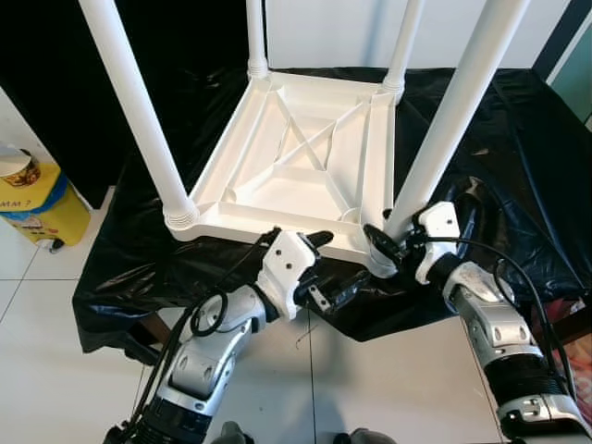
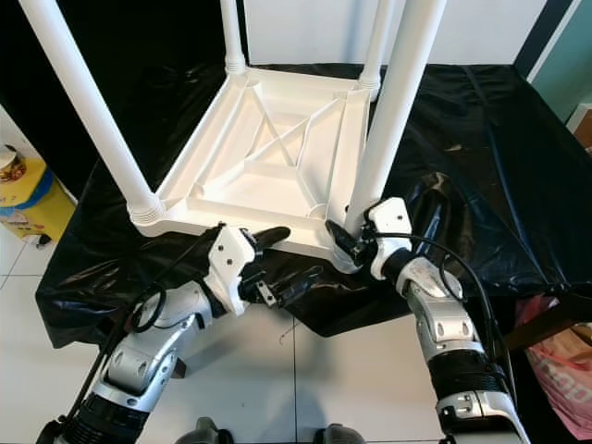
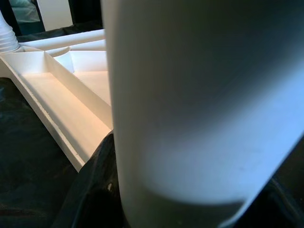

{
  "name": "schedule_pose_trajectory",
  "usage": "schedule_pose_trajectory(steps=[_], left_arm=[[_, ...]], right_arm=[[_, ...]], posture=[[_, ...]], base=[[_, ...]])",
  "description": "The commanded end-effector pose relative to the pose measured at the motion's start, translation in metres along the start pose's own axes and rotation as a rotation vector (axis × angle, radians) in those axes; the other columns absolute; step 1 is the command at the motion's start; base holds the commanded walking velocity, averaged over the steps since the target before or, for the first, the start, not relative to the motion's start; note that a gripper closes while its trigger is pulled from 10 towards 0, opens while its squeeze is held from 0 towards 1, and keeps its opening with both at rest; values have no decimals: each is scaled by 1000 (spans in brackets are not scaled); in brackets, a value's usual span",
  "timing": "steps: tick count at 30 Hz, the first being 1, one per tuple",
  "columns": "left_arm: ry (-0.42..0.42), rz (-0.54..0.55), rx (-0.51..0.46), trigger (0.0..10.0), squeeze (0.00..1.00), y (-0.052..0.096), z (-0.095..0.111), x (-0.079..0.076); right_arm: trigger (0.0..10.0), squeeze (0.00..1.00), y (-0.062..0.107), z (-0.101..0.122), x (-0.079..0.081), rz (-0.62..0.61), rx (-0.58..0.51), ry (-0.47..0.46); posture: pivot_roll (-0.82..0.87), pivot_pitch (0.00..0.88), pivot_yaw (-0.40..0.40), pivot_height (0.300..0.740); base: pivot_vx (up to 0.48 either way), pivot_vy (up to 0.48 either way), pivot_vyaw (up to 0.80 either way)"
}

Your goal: Building children table

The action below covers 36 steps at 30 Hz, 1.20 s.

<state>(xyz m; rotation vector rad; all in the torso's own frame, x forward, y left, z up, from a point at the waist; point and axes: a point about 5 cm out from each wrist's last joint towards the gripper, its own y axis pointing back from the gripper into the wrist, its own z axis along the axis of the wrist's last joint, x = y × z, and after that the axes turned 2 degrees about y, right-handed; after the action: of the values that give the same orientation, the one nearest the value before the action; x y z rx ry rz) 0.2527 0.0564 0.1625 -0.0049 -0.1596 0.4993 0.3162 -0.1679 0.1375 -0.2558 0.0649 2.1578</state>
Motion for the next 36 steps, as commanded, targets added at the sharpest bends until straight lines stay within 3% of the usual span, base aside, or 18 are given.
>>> schedule_pose_trajectory(steps=[1, 2, 3, 16, 23, 28, 36], left_arm=[[-8, 51, 6, 10000, 0, 0, 0, 3], [-8, 51, 6, 10000, 0, 0, 0, 3], [-7, 50, 6, 10000, 0, 0, 0, 2], [-4, 46, 6, 10000, 0, -1, -1, 1], [-4, 42, 8, 10000, 0, -1, -1, 0], [-10, 36, 18, 10000, 0, 0, -2, 0], [7, 36, -5, 10000, 0, -2, 1, 0]], right_arm=[[3529, 0, 1, -8, 3, 32, 39, 4], [3529, 0, 1, -8, 3, 32, 39, 4], [10000, 0, 1, -8, 2, 29, 41, -4], [10000, 0, 3, -9, 11, -67, 28, -7], [10000, 0, 3, -14, 14, -241, 75, 6], [10000, 0, 4, -18, 22, -392, 98, -46], [10000, 0, 2, -20, 38, -471, 111, -67]], posture=[[39, 90, -34, 740], [39, 90, -34, 740], [37, 91, -34, 740], [28, 97, -32, 740], [29, 96, -31, 740], [30, 94, -30, 740], [30, 90, -30, 740]], base=[[0, 0, 0], [0, 0, 0], [0, 0, 0], [0, 0, 0], [0, 0, 0], [0, 0, 0], [0, 0, 0]])
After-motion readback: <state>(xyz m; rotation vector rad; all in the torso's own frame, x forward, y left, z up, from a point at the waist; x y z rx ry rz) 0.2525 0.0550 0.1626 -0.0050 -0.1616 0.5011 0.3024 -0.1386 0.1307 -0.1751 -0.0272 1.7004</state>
